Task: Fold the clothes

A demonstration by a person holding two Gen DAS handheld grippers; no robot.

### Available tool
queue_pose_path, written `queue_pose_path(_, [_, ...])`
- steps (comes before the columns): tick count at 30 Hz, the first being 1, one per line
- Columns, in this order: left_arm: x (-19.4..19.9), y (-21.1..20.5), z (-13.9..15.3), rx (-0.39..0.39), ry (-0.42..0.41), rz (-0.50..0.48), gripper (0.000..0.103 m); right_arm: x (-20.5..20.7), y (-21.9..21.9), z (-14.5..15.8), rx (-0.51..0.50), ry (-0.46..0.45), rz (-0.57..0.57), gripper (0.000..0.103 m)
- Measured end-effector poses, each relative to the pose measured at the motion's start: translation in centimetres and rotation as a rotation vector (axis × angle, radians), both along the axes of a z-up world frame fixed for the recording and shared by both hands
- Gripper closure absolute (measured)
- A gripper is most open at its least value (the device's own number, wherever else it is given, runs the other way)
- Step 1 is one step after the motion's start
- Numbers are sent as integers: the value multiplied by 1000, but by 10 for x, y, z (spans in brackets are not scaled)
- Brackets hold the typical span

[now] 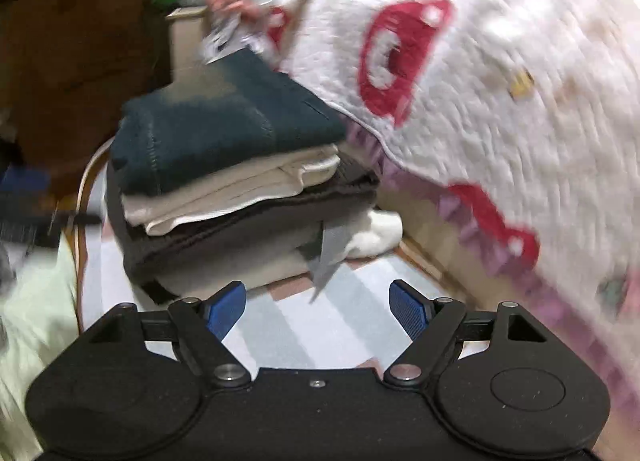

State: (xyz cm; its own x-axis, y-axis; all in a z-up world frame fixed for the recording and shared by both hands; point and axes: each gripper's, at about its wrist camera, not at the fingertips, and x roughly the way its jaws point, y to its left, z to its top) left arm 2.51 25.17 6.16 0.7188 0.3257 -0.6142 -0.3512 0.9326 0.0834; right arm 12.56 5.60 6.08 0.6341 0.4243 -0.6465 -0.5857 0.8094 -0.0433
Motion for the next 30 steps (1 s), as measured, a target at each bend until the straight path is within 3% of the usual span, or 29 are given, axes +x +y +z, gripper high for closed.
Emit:
queue_pose_path(3, [-11,-27,-15,-10,44,-18,0,-12,-11,-16,86,38,-107,21])
queue_pose_path(6, [-22,-44,-31,-37,67,18,0,-35,-22,-15,145,64,-132,21])
queue_pose_path(9, [-31,-51,-45,-92,101,73,0,-54,-31,-7,137,62,-152,21])
queue_pose_path(16, [-38,-68,-58,-118,174,9,0,-83,-50,1,148,-4,-121,21])
queue_pose_path(30, [-42,-74,-40,-47,87,1,0,-83,-48,-4,160,30,-100,21])
